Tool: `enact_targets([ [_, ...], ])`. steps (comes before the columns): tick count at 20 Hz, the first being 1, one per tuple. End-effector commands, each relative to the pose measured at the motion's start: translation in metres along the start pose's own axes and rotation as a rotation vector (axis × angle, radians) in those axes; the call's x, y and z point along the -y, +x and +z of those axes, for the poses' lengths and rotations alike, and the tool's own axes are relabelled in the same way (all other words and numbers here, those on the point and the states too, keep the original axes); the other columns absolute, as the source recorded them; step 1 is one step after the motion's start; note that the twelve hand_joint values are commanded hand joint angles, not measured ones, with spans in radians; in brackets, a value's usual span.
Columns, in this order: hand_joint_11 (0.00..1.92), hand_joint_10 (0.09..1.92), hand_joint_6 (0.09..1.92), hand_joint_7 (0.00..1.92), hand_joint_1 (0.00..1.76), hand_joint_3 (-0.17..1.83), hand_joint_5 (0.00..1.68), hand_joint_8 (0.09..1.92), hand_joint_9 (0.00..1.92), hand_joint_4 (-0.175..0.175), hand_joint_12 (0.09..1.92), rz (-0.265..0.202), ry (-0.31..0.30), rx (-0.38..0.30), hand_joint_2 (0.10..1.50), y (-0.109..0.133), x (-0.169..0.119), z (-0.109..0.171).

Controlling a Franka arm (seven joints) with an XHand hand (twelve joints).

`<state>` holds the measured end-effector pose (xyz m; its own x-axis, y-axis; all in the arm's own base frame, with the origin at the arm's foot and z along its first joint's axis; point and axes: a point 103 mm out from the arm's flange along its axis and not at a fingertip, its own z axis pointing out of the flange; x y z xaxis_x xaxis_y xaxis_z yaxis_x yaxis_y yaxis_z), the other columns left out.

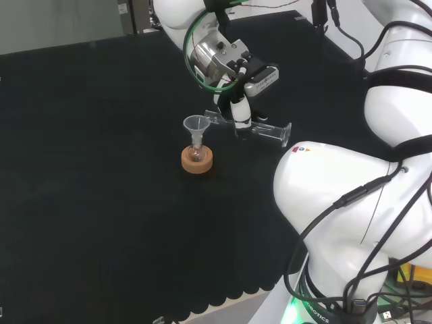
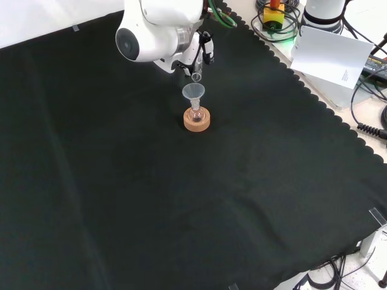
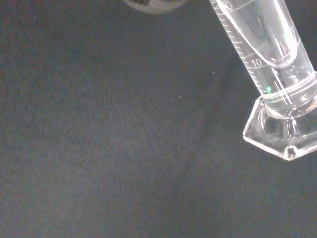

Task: Pour the water from the graduated cylinder into the round-bottom flask.

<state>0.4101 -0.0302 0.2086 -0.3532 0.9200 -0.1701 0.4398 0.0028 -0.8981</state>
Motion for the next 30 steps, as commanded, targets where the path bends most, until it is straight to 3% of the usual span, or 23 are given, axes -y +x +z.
enact_targets([
  [1,1.26,0.09,1.07,1.22,1.14,0.0,0.94,0.37,1.45,-0.157,0.77,0.021,0.058,-0.007,1.14,-0.001,-0.002,0.0],
  [30,1.28,0.09,1.08,1.26,1.14,0.0,0.93,0.35,1.48,-0.166,0.76,0.054,0.145,0.038,1.15,0.01,0.0,-0.021],
])
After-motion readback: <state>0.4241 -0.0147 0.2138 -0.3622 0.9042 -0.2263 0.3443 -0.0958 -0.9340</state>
